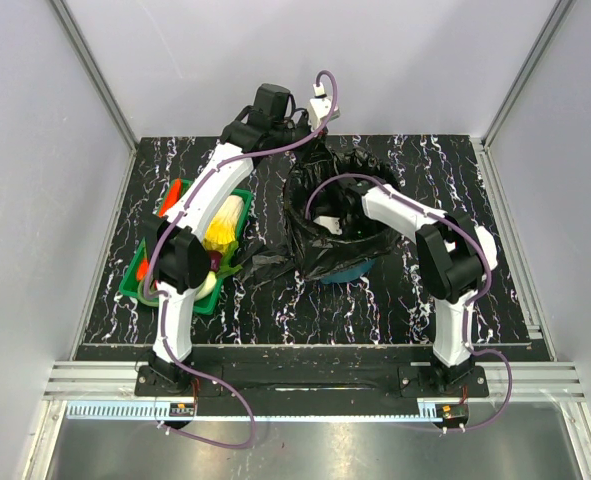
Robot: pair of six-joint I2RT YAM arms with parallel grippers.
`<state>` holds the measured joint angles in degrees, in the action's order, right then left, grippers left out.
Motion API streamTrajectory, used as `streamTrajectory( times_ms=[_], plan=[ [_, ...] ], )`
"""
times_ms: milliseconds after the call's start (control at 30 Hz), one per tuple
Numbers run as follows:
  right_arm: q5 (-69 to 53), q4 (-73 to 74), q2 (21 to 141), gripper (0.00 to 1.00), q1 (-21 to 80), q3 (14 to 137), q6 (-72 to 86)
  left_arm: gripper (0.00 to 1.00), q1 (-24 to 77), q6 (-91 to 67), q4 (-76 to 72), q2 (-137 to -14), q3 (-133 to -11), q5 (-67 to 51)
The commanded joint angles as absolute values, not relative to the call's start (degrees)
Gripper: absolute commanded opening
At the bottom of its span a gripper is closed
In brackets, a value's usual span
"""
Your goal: Put the trash bags into the trash bin
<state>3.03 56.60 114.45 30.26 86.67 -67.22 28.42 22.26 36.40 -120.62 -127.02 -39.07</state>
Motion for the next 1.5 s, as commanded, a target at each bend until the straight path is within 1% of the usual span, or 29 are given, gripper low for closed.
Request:
streamTrajectory(
  times_ms=[0, 333, 700, 1467],
  plan=[
    [5.89, 53.53, 115.93, 0.39, 30.67, 89.91, -66.62, 0.00, 29.00, 23.64, 35.16, -118.57, -126.56, -39.20],
    [6.85, 53.17, 118.39, 0.40, 30.67, 90.79, -66.62, 0.00, 29.00, 23.99, 35.07, -118.39, -125.86, -39.64],
    [8.00, 52.56, 117.86, 0.43, 30.59, 90.09, -66.97, 0.00, 29.09, 24.17, 35.07, -118.13, -125.42, -39.81],
    [10.20, 51.06, 120.24, 0.43, 30.59, 89.03, -67.24, 0.00, 29.44, 25.58, 35.07, -116.54, -123.31, -39.20]
  ],
)
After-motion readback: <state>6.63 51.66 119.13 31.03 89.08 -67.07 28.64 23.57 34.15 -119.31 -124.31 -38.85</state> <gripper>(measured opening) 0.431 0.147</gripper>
